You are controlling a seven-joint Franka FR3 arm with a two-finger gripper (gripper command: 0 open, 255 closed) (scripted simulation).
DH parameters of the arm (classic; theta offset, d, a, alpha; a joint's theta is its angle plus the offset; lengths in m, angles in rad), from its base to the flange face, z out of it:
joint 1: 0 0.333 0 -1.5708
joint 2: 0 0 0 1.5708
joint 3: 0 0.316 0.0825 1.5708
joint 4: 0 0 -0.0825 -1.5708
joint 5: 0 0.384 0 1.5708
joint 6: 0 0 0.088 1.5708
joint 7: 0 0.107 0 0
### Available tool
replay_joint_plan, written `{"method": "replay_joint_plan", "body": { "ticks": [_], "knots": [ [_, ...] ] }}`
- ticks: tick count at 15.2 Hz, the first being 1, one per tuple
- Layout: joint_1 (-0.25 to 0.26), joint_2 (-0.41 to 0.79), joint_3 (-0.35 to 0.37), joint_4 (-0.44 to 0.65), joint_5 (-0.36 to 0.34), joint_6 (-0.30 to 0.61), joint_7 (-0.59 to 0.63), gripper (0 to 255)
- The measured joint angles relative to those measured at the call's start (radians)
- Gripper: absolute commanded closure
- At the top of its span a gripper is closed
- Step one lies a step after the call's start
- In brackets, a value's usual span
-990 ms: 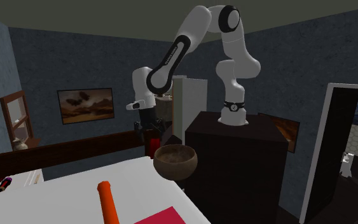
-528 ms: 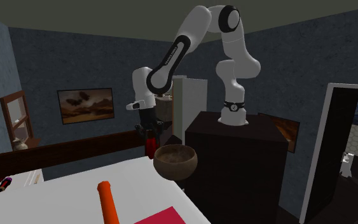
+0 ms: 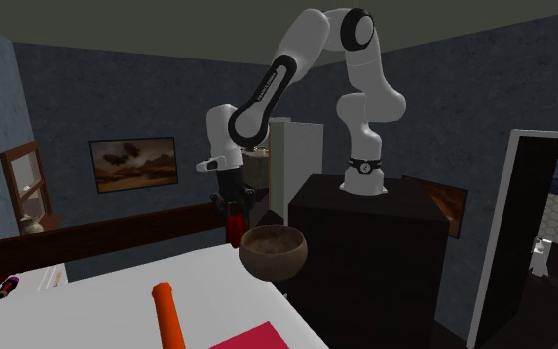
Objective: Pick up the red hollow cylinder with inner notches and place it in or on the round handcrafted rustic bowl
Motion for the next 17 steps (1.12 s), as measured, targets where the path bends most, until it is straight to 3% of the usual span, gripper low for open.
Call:
{"method": "replay_joint_plan", "body": {
  "ticks": [17],
  "knots": [
    [0.071,-0.181,-0.098,-0.031,-0.149,-0.122,0.118,255]
  ]
}}
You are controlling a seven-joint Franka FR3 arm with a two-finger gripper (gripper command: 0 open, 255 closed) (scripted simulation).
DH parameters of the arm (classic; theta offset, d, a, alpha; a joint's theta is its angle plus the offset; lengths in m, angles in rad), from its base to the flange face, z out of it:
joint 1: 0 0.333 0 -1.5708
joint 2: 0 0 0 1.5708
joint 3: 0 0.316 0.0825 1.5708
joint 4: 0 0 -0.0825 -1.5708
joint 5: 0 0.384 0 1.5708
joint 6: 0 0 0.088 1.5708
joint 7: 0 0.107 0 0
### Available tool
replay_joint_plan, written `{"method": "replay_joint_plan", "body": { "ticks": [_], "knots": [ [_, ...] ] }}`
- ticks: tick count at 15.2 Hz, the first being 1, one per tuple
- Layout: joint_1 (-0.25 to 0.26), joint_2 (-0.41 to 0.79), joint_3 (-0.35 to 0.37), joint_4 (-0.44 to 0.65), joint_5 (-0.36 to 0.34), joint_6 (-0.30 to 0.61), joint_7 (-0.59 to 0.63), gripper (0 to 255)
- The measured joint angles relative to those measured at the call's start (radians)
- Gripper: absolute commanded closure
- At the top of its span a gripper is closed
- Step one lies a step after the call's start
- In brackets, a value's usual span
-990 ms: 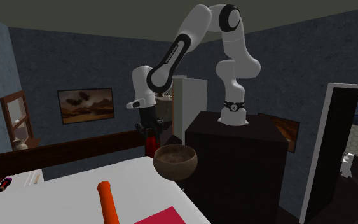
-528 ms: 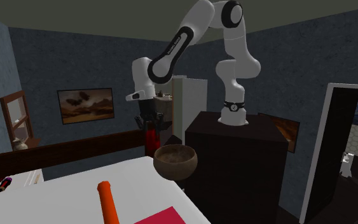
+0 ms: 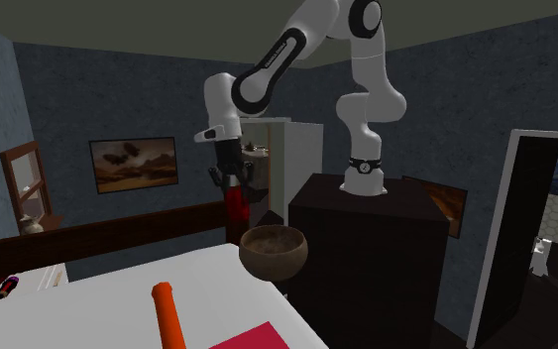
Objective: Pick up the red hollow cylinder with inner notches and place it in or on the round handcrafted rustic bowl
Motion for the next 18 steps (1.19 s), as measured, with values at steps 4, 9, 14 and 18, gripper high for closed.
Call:
{"method": "replay_joint_plan", "body": {
  "ticks": [4,9,14,18],
  "knots": [
    [0.016,-0.048,-0.022,-0.002,-0.042,-0.035,0.032,255],
    [0.032,-0.094,-0.042,0.007,-0.086,-0.077,0.071,255],
    [0.045,-0.145,-0.061,0.017,-0.133,-0.125,0.108,255],
    [0.072,-0.179,-0.059,0.013,-0.158,-0.138,0.156,255]
  ]
}}
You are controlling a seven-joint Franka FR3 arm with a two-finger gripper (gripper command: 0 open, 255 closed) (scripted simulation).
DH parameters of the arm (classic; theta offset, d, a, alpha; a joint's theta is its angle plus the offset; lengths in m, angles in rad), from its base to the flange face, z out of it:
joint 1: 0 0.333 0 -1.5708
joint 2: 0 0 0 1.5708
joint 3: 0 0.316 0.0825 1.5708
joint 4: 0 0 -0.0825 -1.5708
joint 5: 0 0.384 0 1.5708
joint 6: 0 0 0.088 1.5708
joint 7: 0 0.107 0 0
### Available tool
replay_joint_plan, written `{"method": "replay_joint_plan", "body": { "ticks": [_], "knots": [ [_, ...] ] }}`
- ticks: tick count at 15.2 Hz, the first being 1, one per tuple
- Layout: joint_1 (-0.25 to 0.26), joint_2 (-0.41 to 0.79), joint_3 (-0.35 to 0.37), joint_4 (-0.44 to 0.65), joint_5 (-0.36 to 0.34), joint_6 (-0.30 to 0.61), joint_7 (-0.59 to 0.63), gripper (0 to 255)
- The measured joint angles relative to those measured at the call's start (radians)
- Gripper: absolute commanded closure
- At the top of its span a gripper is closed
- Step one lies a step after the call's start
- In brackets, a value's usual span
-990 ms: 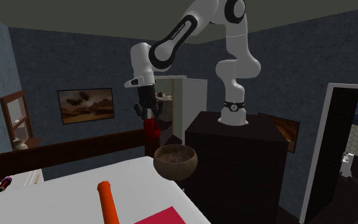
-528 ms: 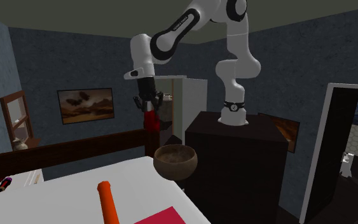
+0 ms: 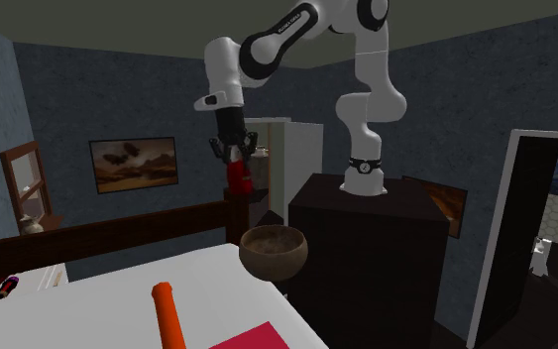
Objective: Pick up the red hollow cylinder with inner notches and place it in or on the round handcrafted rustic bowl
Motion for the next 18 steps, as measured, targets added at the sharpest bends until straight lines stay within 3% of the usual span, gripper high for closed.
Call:
{"method": "replay_joint_plan", "body": {
  "ticks": [11,18],
  "knots": [
    [0.167,-0.066,0.089,-0.019,-0.042,0.028,0.279,255],
    [0.174,-0.023,0.108,-0.045,-0.001,0.091,0.265,255]
  ]
}}
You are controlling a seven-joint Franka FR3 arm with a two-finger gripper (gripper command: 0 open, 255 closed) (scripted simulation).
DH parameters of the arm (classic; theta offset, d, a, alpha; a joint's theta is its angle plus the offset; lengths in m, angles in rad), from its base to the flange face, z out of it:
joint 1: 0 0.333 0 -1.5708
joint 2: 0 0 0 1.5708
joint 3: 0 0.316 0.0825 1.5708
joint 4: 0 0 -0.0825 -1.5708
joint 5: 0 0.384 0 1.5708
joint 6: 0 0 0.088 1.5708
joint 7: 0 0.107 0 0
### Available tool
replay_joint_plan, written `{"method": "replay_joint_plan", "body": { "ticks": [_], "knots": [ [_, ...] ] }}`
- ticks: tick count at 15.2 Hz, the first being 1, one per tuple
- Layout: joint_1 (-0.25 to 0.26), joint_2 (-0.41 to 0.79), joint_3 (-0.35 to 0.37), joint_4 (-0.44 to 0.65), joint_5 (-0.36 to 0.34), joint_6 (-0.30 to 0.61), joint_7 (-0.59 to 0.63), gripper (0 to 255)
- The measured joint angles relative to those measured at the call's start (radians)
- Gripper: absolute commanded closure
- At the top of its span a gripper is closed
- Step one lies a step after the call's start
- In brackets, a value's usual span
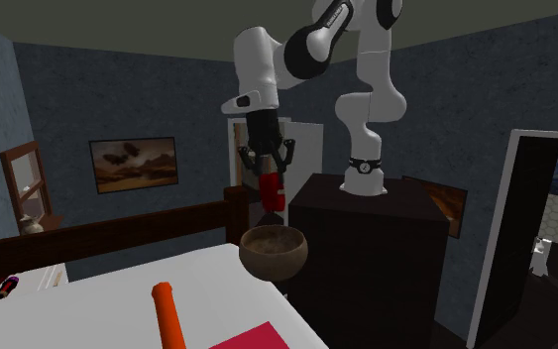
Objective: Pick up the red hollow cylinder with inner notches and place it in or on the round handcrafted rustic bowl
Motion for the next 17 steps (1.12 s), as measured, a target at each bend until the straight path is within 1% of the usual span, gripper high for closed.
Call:
{"method": "replay_joint_plan", "body": {
  "ticks": [11,17],
  "knots": [
    [-0.027,0.120,0.039,-0.014,0.109,0.108,-0.091,255],
    [-0.029,0.129,0.044,-0.017,0.118,0.118,-0.099,255]
  ]
}}
